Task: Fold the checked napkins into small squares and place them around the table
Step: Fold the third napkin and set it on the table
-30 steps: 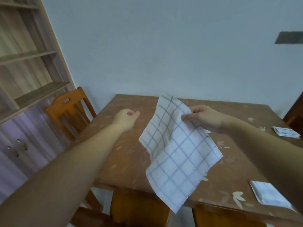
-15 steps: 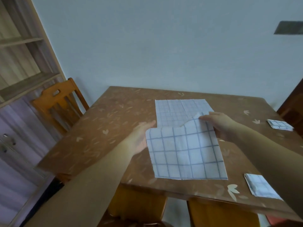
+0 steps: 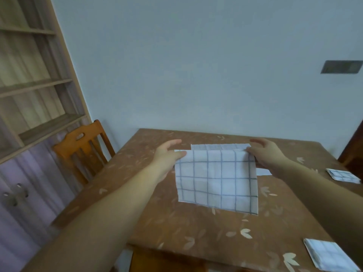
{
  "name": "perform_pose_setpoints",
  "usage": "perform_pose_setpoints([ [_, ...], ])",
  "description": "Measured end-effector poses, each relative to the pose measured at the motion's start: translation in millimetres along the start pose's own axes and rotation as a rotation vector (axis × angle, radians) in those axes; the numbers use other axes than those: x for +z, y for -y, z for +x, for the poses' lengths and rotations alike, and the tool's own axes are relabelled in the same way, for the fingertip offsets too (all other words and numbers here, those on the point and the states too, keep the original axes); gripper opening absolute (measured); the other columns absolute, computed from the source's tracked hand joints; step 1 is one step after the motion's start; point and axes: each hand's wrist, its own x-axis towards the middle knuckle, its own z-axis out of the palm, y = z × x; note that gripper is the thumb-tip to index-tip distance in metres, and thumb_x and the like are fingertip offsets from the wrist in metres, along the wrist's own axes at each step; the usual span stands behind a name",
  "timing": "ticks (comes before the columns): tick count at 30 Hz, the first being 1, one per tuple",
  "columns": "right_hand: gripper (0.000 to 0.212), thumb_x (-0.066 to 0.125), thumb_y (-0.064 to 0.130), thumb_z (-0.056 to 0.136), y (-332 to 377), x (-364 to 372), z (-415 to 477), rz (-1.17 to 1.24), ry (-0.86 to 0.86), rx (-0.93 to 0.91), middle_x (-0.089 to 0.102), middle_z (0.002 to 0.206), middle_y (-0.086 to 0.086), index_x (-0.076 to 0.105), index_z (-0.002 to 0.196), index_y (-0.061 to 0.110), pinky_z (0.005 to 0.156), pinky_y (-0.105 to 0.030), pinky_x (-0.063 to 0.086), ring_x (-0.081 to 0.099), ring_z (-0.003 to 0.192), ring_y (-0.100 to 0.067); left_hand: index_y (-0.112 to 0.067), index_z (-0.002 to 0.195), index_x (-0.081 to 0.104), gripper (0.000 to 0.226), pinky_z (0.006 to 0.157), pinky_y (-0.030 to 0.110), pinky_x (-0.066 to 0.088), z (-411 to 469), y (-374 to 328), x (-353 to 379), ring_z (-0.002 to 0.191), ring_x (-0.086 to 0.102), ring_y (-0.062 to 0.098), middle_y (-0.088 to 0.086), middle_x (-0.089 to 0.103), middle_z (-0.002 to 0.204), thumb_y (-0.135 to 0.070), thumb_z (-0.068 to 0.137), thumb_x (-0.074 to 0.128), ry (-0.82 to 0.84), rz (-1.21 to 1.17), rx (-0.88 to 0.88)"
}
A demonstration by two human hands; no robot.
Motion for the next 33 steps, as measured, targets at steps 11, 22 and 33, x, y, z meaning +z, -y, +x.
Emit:
perform_pose_setpoints([
  [11, 0.020, 0.062, 0.008, 0.090, -27.2, 5.8, -10.3, -0.158, 0.018, -0.054, 0.067, 0.083, -0.013, 0.067, 0.109, 0.013, 0.075, -0.040, 0.060, 0.063, 0.070, -0.027, -0.021, 0.087, 0.073, 0.015, 0.099, 0.034, 0.048, -3.2, 20.2, 4.8, 0.111, 0.061, 0.022, 0.007, 0.069, 0.110, -0.006, 0.084, 0.072, -0.083, 0.068, 0.034],
  [22, 0.027, 0.051, 0.003, 0.093, -25.6, 6.7, -9.0, 0.213, -0.013, 0.061, 0.059, 0.081, -0.006, 0.068, 0.112, 0.011, 0.070, -0.032, 0.054, 0.060, 0.072, -0.022, -0.020, 0.093, 0.074, 0.011, 0.097, 0.034, 0.048, -4.6, 11.2, 0.0, 0.110, 0.060, 0.019, -0.001, 0.067, 0.106, -0.011, 0.087, 0.070, -0.070, 0.075, 0.020],
  [33, 0.032, 0.082, 0.011, 0.075, -18.1, 6.9, -13.4, -0.296, 0.098, -0.198, 0.068, 0.104, -0.007, 0.068, 0.099, 0.028, 0.081, -0.041, 0.057, 0.065, 0.090, -0.028, -0.024, 0.112, 0.070, 0.037, 0.096, 0.032, 0.048, 0.9, 8.4, -15.9, 0.110, 0.059, 0.015, -0.005, 0.065, 0.120, -0.016, 0.077, 0.079, 0.082, 0.585, 0.192],
])
